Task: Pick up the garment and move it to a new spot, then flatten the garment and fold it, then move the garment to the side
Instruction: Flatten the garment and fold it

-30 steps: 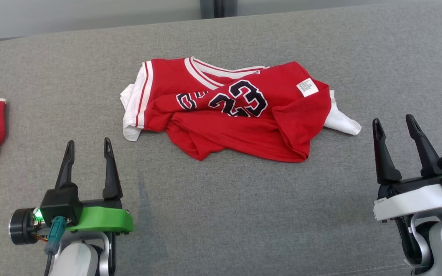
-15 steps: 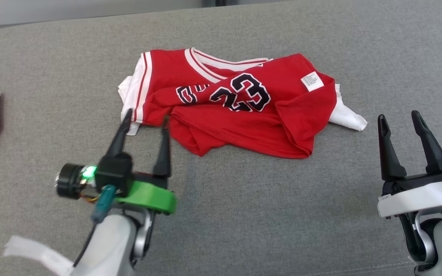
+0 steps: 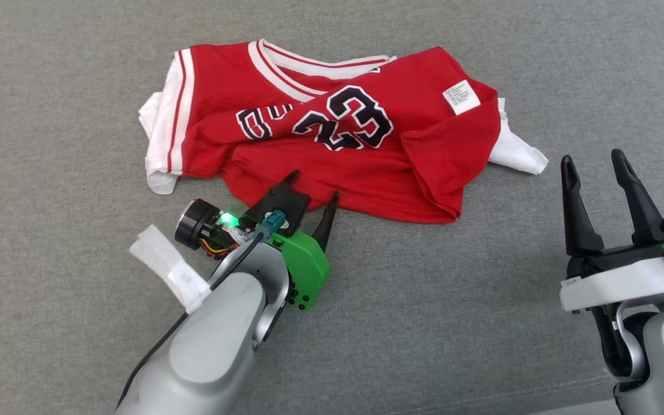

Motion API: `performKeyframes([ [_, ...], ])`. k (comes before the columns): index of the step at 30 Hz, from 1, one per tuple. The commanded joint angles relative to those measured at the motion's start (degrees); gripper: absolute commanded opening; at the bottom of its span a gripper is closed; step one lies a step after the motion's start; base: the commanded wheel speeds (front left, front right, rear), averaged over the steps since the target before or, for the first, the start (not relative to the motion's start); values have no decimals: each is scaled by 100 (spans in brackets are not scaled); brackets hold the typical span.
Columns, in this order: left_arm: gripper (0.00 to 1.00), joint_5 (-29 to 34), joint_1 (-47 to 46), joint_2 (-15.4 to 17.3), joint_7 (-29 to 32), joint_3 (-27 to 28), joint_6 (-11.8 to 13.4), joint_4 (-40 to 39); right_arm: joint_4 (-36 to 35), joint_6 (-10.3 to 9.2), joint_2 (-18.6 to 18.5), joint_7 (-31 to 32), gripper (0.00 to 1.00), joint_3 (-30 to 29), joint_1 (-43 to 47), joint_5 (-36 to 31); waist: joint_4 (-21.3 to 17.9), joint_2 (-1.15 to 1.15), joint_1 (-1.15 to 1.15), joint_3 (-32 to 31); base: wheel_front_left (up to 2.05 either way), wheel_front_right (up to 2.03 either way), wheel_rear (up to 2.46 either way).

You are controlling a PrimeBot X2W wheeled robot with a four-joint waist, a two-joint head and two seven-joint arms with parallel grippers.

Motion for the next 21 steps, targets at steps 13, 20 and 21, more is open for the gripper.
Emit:
performKeyframes([
  [13,0,111,60,468,185,-229,28,262,264,-8,74,-122,100,-154,0,35,-48,0,0,-91,0,0,0],
  [20,0,-4,755,1253,262,146,446,-1166,269,-8,147,-74,100,-268,150,-6,120,0,0,-270,0,0,0],
  [21,0,-21,874,1407,327,237,527,-1396,264,-8,157,-67,100,-286,157,-6,146,0,0,-291,0,0,0],
])
